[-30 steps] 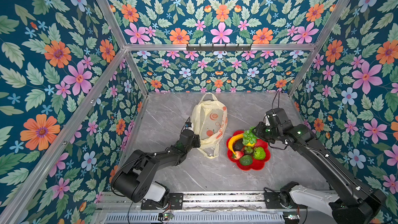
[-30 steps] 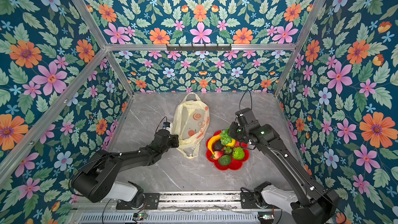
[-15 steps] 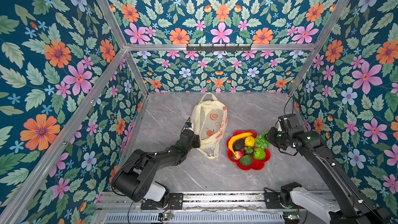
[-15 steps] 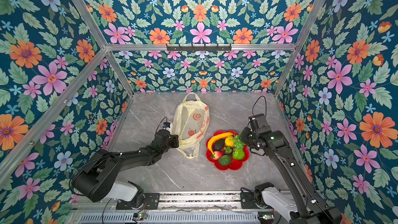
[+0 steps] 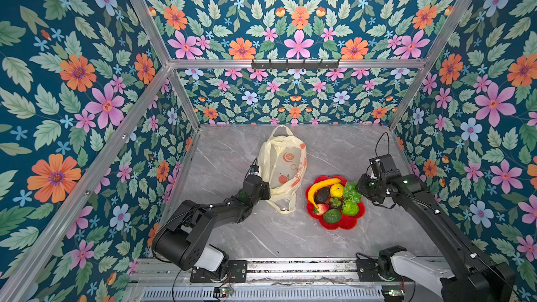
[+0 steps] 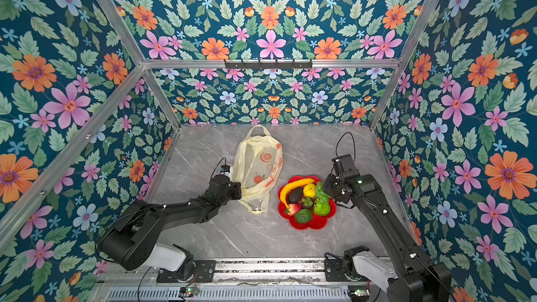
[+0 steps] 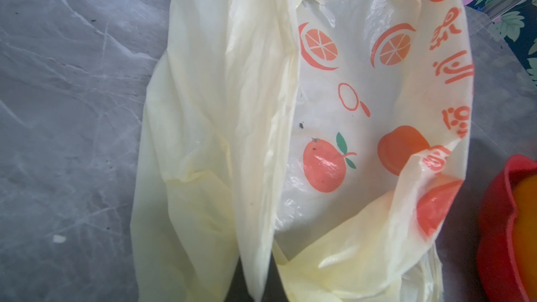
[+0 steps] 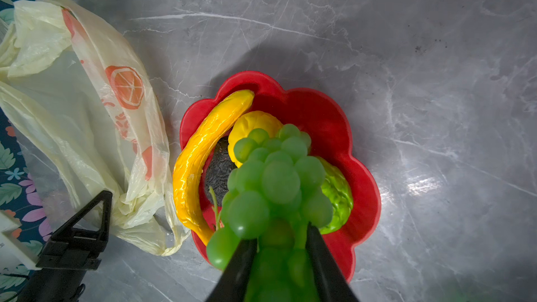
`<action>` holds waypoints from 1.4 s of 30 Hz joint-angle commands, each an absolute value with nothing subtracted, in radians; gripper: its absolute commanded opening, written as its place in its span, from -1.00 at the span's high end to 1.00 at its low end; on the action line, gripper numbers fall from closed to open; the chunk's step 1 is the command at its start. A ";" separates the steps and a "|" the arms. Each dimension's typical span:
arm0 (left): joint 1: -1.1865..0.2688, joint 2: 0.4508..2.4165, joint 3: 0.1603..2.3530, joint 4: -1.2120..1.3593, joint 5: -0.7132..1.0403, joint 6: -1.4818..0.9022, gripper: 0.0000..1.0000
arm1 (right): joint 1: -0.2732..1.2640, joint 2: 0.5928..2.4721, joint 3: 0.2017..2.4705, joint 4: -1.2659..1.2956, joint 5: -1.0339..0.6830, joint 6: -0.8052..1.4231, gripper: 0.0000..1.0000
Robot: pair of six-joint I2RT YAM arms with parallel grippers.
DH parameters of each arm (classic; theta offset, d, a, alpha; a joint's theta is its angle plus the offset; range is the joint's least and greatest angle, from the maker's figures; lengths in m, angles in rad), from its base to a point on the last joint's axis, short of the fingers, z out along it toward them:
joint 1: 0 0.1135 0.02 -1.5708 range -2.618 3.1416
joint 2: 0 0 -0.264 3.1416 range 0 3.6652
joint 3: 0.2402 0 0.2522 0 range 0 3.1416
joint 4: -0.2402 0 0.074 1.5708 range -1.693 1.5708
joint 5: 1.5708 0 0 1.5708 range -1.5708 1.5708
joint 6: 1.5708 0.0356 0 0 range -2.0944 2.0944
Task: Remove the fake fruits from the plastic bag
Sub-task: 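Lower the grapes onto the red plate and open the right gripper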
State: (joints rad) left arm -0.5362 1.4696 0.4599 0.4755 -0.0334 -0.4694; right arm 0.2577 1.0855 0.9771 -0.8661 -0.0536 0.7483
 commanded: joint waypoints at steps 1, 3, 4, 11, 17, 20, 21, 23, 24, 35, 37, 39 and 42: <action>-0.535 1.473 0.466 0.485 -0.035 -0.465 1.00 | 0.258 1.107 0.996 -0.879 -0.003 0.732 0.41; -0.535 1.473 0.468 0.485 -0.035 -0.465 1.00 | 0.258 1.124 1.012 -0.905 0.028 0.727 0.40; -0.535 1.473 0.467 0.485 -0.035 -0.465 1.00 | 0.258 1.131 1.021 -0.918 0.045 0.727 0.39; -0.535 1.474 0.468 0.485 -0.038 -0.465 1.00 | 0.258 1.146 1.048 -0.943 0.098 0.710 0.39; -0.535 1.476 0.469 0.485 -0.037 -0.463 1.00 | 0.258 1.192 1.046 -0.888 0.041 0.699 0.39; -0.534 1.476 0.469 0.482 -0.038 -0.463 1.00 | 0.259 1.239 1.063 -0.883 0.021 0.685 0.38; -0.535 1.475 0.469 0.480 -0.038 -0.463 1.00 | 0.267 1.253 1.071 -0.882 0.018 0.683 0.38; -0.535 1.472 0.469 0.479 -0.041 -0.462 1.00 | 0.289 1.283 1.095 -0.897 0.026 0.675 0.37; -0.534 1.471 0.469 0.479 -0.043 -0.462 1.00 | 0.307 1.300 1.108 -0.904 0.043 0.673 0.37; -0.535 1.470 0.471 0.476 -0.046 -0.460 1.00 | 0.425 1.435 1.190 -0.955 0.080 0.683 0.01; -0.535 1.468 0.470 0.474 -0.047 -0.459 1.00 | 0.435 1.442 1.190 -0.952 0.067 0.685 -0.01; -0.535 1.467 0.470 0.474 -0.048 -0.459 1.00 | 0.439 1.447 1.184 -0.949 0.045 0.686 -0.03; -0.535 1.468 0.471 0.474 -0.048 -0.459 1.00 | 0.457 1.453 1.172 -0.940 0.016 0.695 -0.07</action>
State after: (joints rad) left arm -0.5362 1.4723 0.4625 0.4744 -0.0357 -0.4690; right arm 0.4446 1.4494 1.1778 -0.9298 0.0517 0.6823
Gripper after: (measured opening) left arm 0.051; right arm 0.529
